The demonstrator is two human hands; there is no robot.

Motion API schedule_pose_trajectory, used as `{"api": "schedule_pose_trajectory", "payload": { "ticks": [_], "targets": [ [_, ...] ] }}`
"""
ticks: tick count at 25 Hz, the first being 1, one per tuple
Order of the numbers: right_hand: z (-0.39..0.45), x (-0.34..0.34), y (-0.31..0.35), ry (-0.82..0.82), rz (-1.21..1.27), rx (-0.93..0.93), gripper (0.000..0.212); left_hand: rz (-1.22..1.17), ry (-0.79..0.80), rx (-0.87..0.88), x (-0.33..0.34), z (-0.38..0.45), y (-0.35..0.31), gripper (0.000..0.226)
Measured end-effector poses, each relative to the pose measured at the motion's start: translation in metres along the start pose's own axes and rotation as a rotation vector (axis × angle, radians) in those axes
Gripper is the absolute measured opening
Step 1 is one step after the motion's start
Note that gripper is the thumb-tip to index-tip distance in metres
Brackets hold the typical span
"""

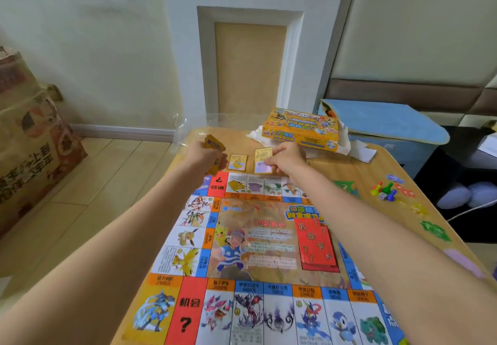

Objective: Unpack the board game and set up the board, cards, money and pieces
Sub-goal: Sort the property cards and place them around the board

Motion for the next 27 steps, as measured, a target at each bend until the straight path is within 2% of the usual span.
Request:
{"api": "schedule_pose_trajectory", "payload": {
  "ticks": [2,5,8,9,11,12,14,16,18,20,22,25,27],
  "targets": [
    [0.018,0.015,-0.006,-0.001,-0.023,0.018,0.024,-0.096,0.003,-0.064,0.002,0.011,0.012,0.013],
    [0.035,0.026,-0.002,-0.084,-0.19,-0.02,0.038,-0.193,0.065,-0.114,0.014,0.016,0.024,0.009],
    [0.037,0.033,0.003,-0.14,-0.413,-0.036,0.05,-0.281,0.115,-0.168,0.023,0.016,0.035,0.023],
    [0.034,0.032,0.006,-0.157,-0.389,-0.053,0.048,-0.316,0.137,-0.188,0.025,0.015,0.037,0.026],
    [0.024,0.023,0.015,-0.165,-0.195,-0.137,0.03,-0.384,0.204,-0.229,0.033,0.008,0.04,0.02],
    [0.017,0.02,0.02,-0.113,-0.08,-0.176,0.021,-0.401,0.25,-0.243,0.036,0.002,0.039,0.016],
    [-0.007,0.021,0.029,0.106,0.012,-0.2,0.021,-0.338,0.331,-0.229,0.039,-0.01,0.036,0.01],
    [-0.033,0.02,0.03,0.288,-0.045,-0.188,0.02,-0.265,0.412,-0.185,0.044,-0.028,0.028,0.008],
    [-0.051,0.006,0.027,0.313,-0.104,-0.188,0.016,-0.294,0.487,-0.154,0.053,-0.049,0.017,0.013],
    [-0.064,-0.014,0.024,0.268,-0.076,-0.172,0.012,-0.368,0.519,-0.141,0.058,-0.064,0.008,0.021],
    [-0.078,-0.04,0.022,0.146,-0.006,-0.201,0.013,-0.392,0.502,-0.174,0.059,-0.075,0.006,0.023],
    [-0.109,-0.063,0.036,-0.052,-0.014,-0.398,0.007,-0.354,0.473,-0.2,0.06,-0.088,0.002,0.022],
    [-0.122,-0.078,0.04,-0.142,0.01,-0.469,0.007,-0.437,0.458,-0.219,0.063,-0.099,-0.004,0.022]
  ]
}}
Point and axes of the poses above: each hand's wrist, its own z-axis towards the middle knuckle, its own x-axis out of the palm, y = z × x, the point moved 8 cm from there along z, towards the middle knuckle, and after that the axes turned 9 degrees about x, right-handed, at the moved point
